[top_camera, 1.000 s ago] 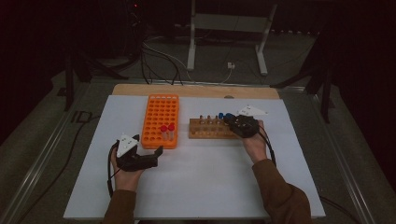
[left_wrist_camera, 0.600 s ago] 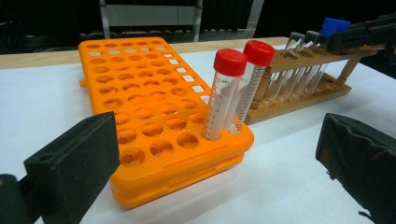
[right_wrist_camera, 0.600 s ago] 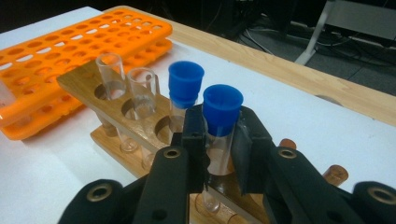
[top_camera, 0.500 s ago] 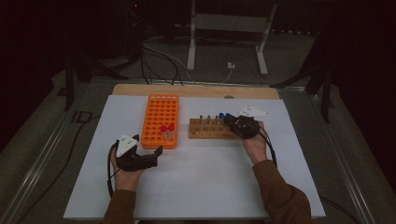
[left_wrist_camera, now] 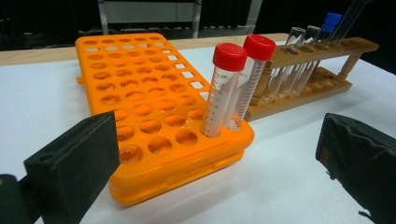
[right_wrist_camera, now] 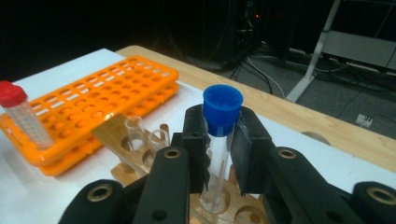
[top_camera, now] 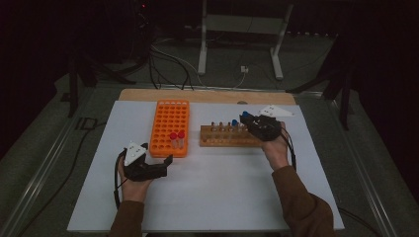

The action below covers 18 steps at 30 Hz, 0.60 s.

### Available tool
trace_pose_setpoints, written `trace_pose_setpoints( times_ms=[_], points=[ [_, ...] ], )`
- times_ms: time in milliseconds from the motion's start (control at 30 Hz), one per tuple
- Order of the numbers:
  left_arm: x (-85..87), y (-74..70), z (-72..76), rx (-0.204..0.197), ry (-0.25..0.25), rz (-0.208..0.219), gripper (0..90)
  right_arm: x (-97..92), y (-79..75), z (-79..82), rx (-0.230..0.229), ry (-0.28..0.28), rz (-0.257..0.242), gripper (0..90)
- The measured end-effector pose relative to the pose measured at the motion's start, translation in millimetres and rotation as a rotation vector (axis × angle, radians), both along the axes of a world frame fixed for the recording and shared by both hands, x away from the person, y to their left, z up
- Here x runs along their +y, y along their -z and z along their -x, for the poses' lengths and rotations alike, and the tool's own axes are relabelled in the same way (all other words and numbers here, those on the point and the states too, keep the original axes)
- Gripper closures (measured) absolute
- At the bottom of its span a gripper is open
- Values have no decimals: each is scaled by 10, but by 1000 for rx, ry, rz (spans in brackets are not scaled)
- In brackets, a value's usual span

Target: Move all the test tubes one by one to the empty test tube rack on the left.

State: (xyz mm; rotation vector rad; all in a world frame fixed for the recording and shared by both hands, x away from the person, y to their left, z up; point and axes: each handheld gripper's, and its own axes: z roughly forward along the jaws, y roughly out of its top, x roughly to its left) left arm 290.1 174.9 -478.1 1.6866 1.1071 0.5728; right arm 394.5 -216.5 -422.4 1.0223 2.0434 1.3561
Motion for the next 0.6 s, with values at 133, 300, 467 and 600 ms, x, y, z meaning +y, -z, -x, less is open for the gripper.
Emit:
trace_pose_setpoints(
  times_ms=[133,300,467,600],
  points=[
    [-5,1,-1,3,0,-1,3,7,-82,27,-13,-5,-3,773],
    [-38,9,-14,6,7,-3,3,-20,-175,56,-18,-15,-27,773],
    [-70,-2,-18,2,13,-11,3,-39,-181,104,-6,-37,-41,773],
    [-86,-48,-6,-13,11,-6,3,-30,-174,149,-4,-57,-45,772]
  ],
)
